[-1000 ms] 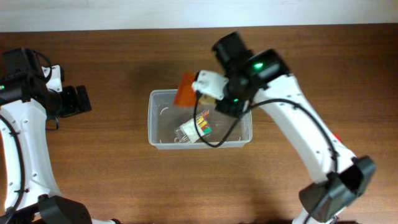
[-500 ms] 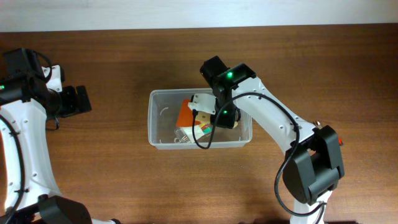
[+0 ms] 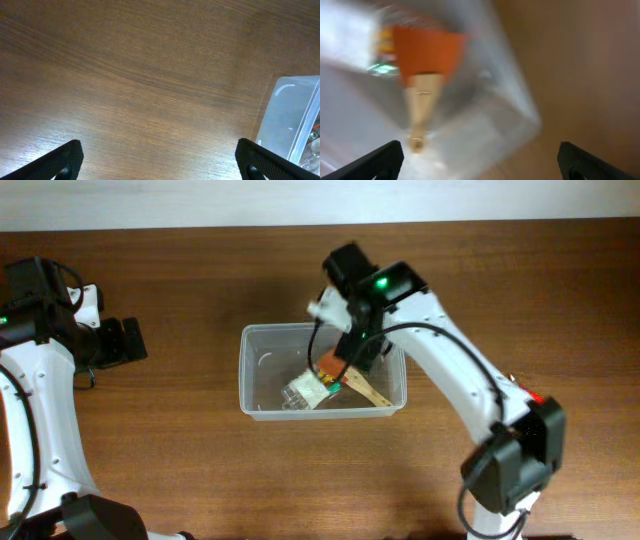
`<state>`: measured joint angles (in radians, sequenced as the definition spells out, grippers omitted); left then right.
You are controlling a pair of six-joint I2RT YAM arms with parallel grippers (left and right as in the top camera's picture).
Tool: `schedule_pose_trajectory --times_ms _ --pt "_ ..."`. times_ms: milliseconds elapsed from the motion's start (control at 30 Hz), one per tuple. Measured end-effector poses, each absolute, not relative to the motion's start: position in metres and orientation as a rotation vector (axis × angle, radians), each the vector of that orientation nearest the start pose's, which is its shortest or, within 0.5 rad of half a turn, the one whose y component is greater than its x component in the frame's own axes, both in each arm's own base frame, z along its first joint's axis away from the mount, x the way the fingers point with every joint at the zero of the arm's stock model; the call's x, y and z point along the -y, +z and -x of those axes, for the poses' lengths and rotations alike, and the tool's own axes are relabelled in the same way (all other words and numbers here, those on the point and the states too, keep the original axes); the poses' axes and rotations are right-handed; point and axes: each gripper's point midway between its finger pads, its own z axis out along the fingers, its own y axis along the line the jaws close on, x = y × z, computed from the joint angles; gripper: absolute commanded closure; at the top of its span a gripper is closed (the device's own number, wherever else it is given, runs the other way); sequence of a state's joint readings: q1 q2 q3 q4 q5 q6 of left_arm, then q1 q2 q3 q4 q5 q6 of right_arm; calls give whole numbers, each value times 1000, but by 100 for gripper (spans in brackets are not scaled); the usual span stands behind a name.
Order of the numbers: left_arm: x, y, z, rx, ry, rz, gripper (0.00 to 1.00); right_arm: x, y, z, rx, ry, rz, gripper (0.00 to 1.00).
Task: Pack container
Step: 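Carry the scraper into the container and release it, then move the right gripper down to the red wire cutters and grasp them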
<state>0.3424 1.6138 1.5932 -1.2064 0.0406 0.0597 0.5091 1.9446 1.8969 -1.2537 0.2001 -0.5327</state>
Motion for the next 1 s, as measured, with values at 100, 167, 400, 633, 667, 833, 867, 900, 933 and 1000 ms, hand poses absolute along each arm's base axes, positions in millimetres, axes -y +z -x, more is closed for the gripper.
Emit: schedule_pose_trajectory --times_ms 100,167,400,633,667,833,867,900,933,1000 --pt "-114 201 -342 -2770 41 384 1 -141 239 -404 -2511 -387 1018 1" --pt "-114 201 -342 -2770 41 384 1 -99 281 -404 -2524 -412 722 1" --pt "-114 201 -342 -2770 41 384 1 81 329 -341 -2614 -406 -348 1" --pt "-115 201 -343 -2767 42 383 1 141 256 -315 -2787 -322 -677 1" --pt "-115 201 -343 -2764 43 383 1 143 237 -312 -2839 -301 -672 1" --pt "-116 202 -345 -2754 46 382 1 140 154 -316 -2946 -245 -595 1" --pt "-116 202 -345 -2754 46 381 1 139 140 -316 -2957 -238 -565 1" --pt "-116 202 -345 -2754 45 381 1 136 121 -313 -2982 -228 -529 1" --pt "-116 202 -346 -2753 46 381 1 134 111 -311 -2999 -218 -501 1" --pt "-116 202 -346 -2753 45 381 1 130 88 -311 -3009 -187 -435 1"
